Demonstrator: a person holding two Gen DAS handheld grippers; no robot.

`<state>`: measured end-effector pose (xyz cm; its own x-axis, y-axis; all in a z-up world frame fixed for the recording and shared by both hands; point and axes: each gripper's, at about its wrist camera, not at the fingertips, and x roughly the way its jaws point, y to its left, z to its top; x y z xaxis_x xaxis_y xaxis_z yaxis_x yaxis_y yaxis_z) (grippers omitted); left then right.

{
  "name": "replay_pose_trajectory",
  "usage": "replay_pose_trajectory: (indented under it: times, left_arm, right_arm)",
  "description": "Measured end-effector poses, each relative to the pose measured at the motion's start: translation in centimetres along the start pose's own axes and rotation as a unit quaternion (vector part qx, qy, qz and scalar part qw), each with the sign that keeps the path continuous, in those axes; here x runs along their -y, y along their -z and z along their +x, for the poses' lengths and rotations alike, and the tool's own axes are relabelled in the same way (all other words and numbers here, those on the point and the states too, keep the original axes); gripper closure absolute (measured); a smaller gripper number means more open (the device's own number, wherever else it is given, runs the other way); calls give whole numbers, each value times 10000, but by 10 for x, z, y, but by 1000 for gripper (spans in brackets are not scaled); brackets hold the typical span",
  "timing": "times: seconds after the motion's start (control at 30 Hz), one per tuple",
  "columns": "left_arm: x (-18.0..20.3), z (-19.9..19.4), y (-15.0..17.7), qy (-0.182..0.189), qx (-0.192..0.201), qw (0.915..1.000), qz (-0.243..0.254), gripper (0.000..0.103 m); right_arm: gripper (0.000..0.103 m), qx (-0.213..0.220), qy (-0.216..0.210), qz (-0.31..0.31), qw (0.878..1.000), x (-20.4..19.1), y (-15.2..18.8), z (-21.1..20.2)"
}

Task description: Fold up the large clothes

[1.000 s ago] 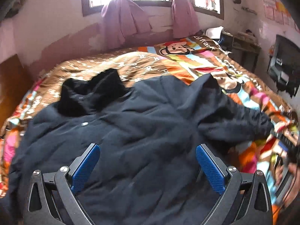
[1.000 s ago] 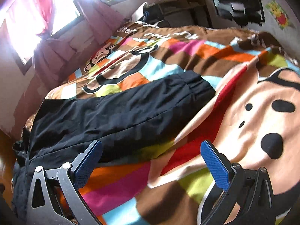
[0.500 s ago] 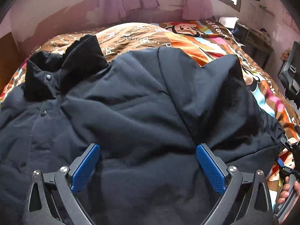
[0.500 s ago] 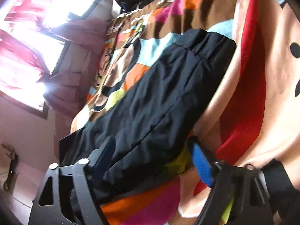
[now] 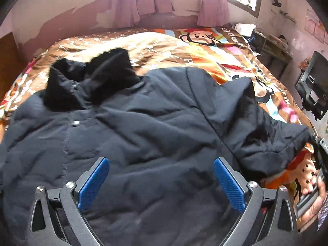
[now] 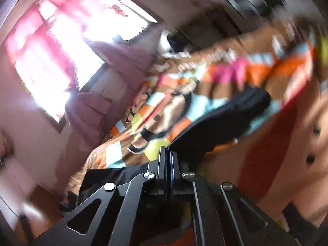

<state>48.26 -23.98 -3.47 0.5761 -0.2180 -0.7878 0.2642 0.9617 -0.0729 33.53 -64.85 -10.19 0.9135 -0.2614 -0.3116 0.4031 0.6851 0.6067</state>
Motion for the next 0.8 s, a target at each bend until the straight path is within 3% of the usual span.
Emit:
replay_pose_trajectory:
  times: [0.17, 0.3, 0.43, 0.53, 0.67, 0.8]
  left_arm:
    - [-30, -39, 6, 93, 160, 9995, -262, 1]
    - [-63, -66, 12, 271, 297, 9965, -739, 1]
    - [-93, -85, 24, 127, 638, 9920, -1082, 1]
    - [-121, -87, 38, 273, 674, 9856, -1530, 1]
    - [-153, -76, 62, 676, 576, 9735, -2107, 1]
    - [-164, -61, 83, 927, 414, 9704, -2192, 1]
  right_arm:
    - [100, 44, -568, -1025, 9931, -67, 4, -13]
    - [100, 2, -991, -2280, 9686, -135, 26, -33]
    - [101, -568, -1560, -3412, 9252, -207, 67, -46]
    - [101, -1008, -1777, -4413, 8738, -250, 122, -57]
    - [101, -1487, -1998, -5183, 8181, -279, 179, -68]
    - [101, -1780, -2108, -5506, 7878, -293, 209, -76]
